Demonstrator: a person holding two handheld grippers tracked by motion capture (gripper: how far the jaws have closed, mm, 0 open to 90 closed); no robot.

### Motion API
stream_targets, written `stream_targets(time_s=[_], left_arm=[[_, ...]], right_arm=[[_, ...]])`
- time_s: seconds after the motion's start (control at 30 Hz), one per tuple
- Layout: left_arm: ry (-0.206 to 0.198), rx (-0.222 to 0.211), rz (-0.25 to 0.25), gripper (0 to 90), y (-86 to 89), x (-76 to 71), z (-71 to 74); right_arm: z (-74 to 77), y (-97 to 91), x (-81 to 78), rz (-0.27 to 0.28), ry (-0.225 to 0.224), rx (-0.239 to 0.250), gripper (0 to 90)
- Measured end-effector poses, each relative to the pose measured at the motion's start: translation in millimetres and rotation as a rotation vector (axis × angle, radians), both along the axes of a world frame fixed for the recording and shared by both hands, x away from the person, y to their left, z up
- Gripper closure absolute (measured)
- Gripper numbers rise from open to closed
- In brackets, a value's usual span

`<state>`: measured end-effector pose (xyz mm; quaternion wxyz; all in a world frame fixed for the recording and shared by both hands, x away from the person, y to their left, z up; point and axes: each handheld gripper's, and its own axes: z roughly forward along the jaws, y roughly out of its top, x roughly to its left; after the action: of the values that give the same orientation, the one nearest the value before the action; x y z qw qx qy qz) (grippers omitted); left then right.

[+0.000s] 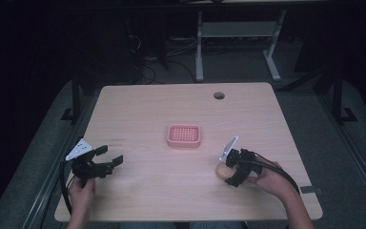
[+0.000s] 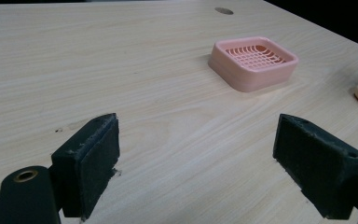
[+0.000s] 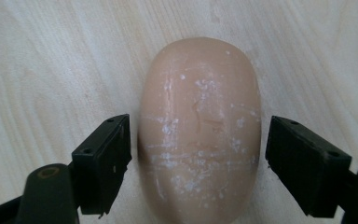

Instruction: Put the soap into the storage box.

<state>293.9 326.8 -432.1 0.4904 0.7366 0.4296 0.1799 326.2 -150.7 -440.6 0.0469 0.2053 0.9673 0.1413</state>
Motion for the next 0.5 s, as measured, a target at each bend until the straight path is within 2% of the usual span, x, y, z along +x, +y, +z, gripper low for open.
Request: stream_targets(time_s=[0.2,0.5], left_arm=[[0.000,-0.002,0.001,14.2,0.0,0.0,0.1],[0.001,-0.003,-0.001,14.2,-0.1,0.0,0.1]], right_arm=[[-2.5,1.8,1.1,0.006,0.003,-0.024,27.6],[-3.6,2.5,3.3,0.010,0.025,-0.017,30.7]])
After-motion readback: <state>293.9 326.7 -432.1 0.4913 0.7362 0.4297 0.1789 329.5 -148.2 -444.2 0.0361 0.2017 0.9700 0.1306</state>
